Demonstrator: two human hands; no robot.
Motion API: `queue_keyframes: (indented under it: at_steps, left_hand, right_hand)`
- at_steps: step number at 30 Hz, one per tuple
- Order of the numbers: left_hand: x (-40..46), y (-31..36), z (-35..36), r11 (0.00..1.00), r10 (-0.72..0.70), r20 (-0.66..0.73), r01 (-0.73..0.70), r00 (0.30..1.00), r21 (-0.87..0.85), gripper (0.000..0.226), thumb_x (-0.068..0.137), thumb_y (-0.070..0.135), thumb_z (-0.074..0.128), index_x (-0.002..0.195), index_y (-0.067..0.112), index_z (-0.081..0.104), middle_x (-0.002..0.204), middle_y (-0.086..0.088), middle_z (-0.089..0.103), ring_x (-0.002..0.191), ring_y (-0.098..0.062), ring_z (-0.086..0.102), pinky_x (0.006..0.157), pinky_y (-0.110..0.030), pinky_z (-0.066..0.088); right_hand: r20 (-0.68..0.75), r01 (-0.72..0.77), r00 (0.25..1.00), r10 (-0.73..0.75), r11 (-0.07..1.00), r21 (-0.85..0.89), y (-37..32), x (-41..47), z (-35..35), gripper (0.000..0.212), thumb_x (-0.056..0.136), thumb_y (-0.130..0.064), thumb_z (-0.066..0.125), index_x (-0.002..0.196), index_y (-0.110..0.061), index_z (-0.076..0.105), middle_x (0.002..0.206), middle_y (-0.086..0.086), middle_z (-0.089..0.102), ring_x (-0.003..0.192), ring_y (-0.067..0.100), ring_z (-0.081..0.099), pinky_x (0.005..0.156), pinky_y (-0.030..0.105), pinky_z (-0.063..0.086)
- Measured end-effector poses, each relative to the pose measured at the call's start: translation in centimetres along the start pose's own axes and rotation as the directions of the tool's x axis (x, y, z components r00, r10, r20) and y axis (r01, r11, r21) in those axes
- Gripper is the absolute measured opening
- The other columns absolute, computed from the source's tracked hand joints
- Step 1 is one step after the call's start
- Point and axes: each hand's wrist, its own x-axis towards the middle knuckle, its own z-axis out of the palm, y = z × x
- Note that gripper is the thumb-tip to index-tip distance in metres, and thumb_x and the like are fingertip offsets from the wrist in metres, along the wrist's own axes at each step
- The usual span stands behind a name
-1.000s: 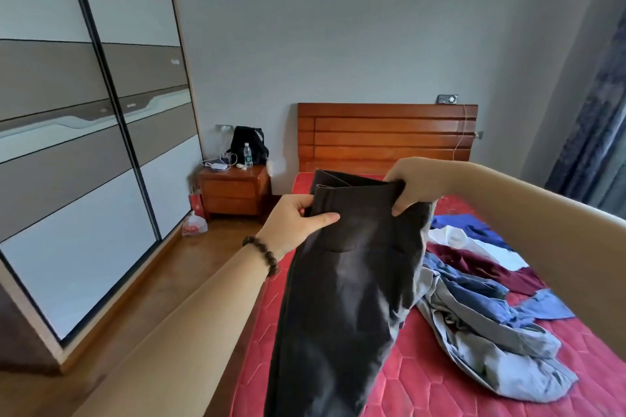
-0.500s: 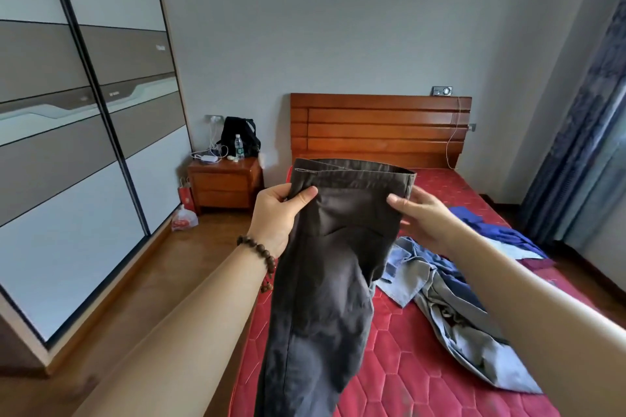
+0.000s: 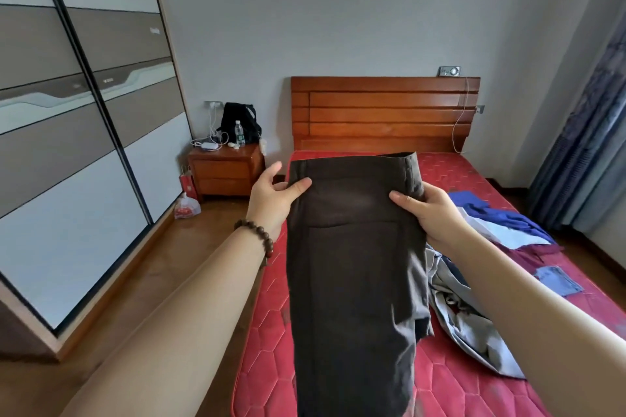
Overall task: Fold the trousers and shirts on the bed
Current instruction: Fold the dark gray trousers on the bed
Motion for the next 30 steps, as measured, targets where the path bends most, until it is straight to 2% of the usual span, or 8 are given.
queue_keyframes:
  at_steps: [2, 5, 11, 15, 19, 22, 25, 30]
  left_hand:
    - [1.1, -1.0, 0.3, 0.998, -0.057, 0.040, 0.057, 0.998, 0.007, 0.048, 0.060, 0.037, 0.084, 0.101, 0.017, 0.072, 0.099, -0.005, 0.073, 0.100, -0.024, 0.068, 0.084, -0.033, 0.055]
    - [2.9, -2.8, 1.4, 0.999, -0.038, 0.080, 0.036, 0.996, 0.031, 0.011, 0.072, 0.027, 0.081, 0.078, 0.020, 0.075, 0.089, -0.004, 0.075, 0.090, -0.022, 0.071, 0.081, -0.037, 0.056]
    - [8.4, -7.8, 4.2, 0.999, -0.048, 0.135, 0.046, 0.990, 0.020, 0.010, 0.082, 0.012, 0.072, 0.090, 0.018, 0.074, 0.101, -0.006, 0.073, 0.099, -0.022, 0.068, 0.082, -0.031, 0.054]
    - [13.4, -11.7, 6.3, 0.963, -0.075, 0.120, 0.041, 0.990, 0.265, 0.010, 0.086, 0.017, 0.069, 0.095, 0.019, 0.072, 0.097, 0.004, 0.074, 0.093, -0.007, 0.068, 0.073, -0.015, 0.052]
    - [18.3, -16.6, 7.7, 0.857, -0.033, 0.025, 0.015, 0.999, 0.515, 0.007, 0.084, 0.022, 0.072, 0.090, 0.020, 0.069, 0.084, 0.015, 0.069, 0.073, 0.012, 0.061, 0.057, 0.000, 0.041]
    - [21.2, -21.4, 7.6, 0.785, -0.021, -0.015, 0.025, 1.000, 0.618, 0.005, 0.084, 0.024, 0.071, 0.084, 0.021, 0.067, 0.078, 0.012, 0.066, 0.069, 0.005, 0.059, 0.057, -0.005, 0.040]
    - [23.7, -26.2, 6.8, 0.749, -0.035, -0.035, 0.050, 0.999, 0.661, 0.006, 0.086, 0.023, 0.068, 0.085, 0.017, 0.068, 0.080, 0.002, 0.068, 0.068, -0.002, 0.058, 0.055, -0.005, 0.038]
    - [28.4, -34.5, 4.9, 0.739, -0.060, -0.057, 0.083, 0.997, 0.668, 0.012, 0.088, 0.023, 0.066, 0.089, 0.012, 0.069, 0.083, -0.006, 0.071, 0.075, -0.020, 0.063, 0.065, -0.026, 0.046]
  right_hand:
    - [0.010, 0.005, 1.000, -0.004, 0.999, -0.051, 0.6, 1.2, -0.7, 0.018, 0.083, -0.013, 0.070, 0.101, -0.015, 0.070, 0.102, 0.008, 0.073, 0.094, 0.023, 0.070, 0.074, 0.029, 0.057]
    - [0.031, -0.057, 0.998, 0.057, 0.998, -0.022, 2.0, 3.2, -2.0, 0.019, 0.089, -0.010, 0.063, 0.107, -0.013, 0.065, 0.106, 0.012, 0.071, 0.093, 0.024, 0.069, 0.079, 0.036, 0.058]
    - [-0.044, -0.051, 0.998, 0.048, 0.995, -0.083, 6.6, 9.1, -5.7, 0.020, 0.085, -0.016, 0.070, 0.104, -0.021, 0.070, 0.104, 0.010, 0.073, 0.097, 0.026, 0.069, 0.082, 0.038, 0.056]
    - [-0.092, -0.081, 0.994, 0.064, 0.976, -0.200, 11.2, 15.0, -8.8, 0.017, 0.083, -0.022, 0.073, 0.099, -0.023, 0.070, 0.098, 0.003, 0.074, 0.094, 0.023, 0.070, 0.085, 0.041, 0.055]
    - [0.026, -0.132, 0.989, 0.149, 0.933, -0.334, 16.3, 21.2, -11.6, 0.020, 0.083, -0.009, 0.072, 0.096, -0.024, 0.070, 0.099, -0.002, 0.074, 0.094, 0.018, 0.070, 0.086, 0.036, 0.055]
    - [0.043, -0.152, 0.981, 0.190, 0.886, -0.439, 20.7, 24.9, -12.1, 0.023, 0.080, -0.005, 0.073, 0.088, -0.026, 0.070, 0.088, -0.008, 0.074, 0.086, 0.014, 0.069, 0.078, 0.027, 0.056]
    - [-0.003, -0.178, 0.979, 0.206, 0.842, -0.509, 25.6, 28.0, -11.4, 0.015, 0.079, -0.010, 0.075, 0.091, -0.016, 0.069, 0.087, 0.000, 0.072, 0.079, 0.015, 0.064, 0.076, 0.034, 0.054]
    - [-0.082, -0.191, 0.981, 0.176, 0.798, -0.572, 34.4, 32.7, -9.8, 0.025, 0.079, -0.018, 0.077, 0.093, -0.002, 0.065, 0.093, 0.018, 0.070, 0.077, 0.019, 0.059, 0.082, 0.049, 0.052]
